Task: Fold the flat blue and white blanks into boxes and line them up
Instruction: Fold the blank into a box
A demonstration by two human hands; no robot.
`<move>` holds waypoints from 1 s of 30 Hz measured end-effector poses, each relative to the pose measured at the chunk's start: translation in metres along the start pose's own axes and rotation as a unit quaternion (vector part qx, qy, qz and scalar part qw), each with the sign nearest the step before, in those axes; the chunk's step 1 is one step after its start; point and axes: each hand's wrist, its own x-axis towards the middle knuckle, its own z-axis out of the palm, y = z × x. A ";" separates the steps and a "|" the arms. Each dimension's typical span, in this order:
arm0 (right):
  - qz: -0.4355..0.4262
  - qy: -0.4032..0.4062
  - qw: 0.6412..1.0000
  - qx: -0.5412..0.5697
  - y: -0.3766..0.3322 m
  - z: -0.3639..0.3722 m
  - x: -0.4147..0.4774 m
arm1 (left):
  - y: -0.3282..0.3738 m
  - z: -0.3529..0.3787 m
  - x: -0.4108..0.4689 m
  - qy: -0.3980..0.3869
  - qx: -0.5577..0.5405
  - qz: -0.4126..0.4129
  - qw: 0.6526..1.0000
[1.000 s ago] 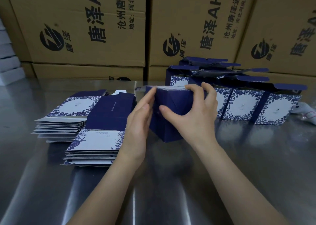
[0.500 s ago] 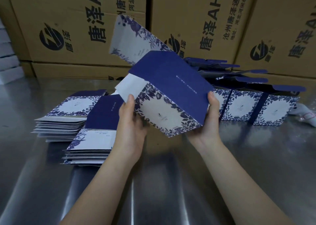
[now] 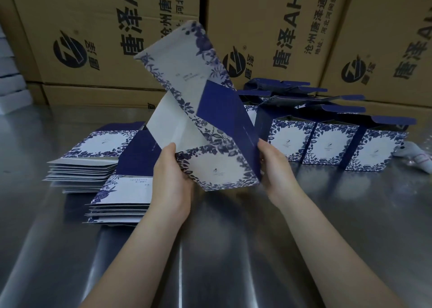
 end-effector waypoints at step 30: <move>-0.255 0.060 0.796 -0.546 -0.008 0.073 -0.058 | -0.041 0.009 -0.022 -0.019 0.239 0.189 0.952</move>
